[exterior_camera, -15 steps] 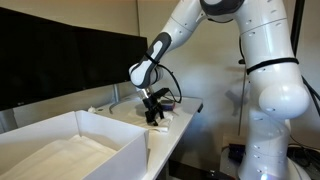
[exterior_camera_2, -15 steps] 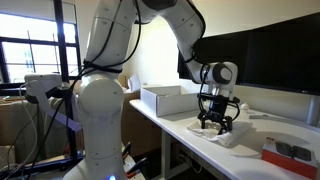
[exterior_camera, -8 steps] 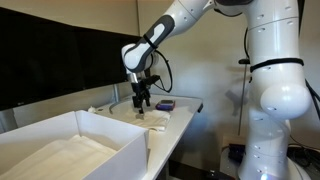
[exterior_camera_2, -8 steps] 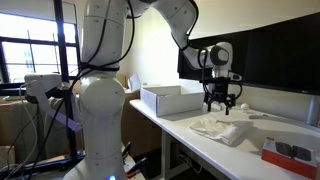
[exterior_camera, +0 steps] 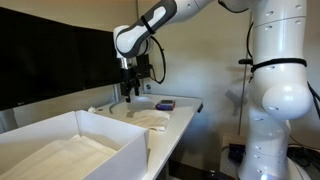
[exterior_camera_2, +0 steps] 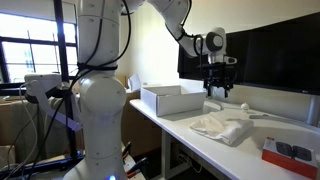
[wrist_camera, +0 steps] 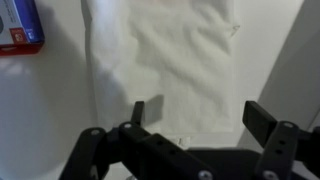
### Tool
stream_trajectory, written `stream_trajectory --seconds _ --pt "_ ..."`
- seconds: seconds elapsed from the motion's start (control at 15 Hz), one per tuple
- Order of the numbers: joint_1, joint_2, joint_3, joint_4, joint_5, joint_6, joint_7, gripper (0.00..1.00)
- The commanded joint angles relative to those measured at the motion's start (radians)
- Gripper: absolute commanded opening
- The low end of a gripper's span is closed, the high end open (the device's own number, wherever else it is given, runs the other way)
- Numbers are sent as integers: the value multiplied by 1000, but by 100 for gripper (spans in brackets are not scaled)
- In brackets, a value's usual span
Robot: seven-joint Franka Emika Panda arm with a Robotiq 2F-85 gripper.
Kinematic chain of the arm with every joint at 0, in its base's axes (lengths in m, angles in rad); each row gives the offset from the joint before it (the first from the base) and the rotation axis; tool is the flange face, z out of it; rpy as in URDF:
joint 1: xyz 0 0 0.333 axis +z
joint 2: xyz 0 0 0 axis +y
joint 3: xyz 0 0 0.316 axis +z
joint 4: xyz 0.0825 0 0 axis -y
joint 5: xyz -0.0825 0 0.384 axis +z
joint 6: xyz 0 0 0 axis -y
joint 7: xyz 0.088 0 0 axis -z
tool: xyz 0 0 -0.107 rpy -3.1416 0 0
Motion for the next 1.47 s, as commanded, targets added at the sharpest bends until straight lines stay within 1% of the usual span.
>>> stream_trajectory --seconds 0.0,0.27,0.8,1.13,1.4 --pt "-7 37 -8 -6 -25 -13 65 100" --pt "-12 58 -28 -44 -37 25 81 100" --pt "-31 65 -87 -130 -172 124 123 100" --pt "-59 96 -114 -194 -174 194 101 100" --pt "-68 125 -122 -214 -164 193 94 100"
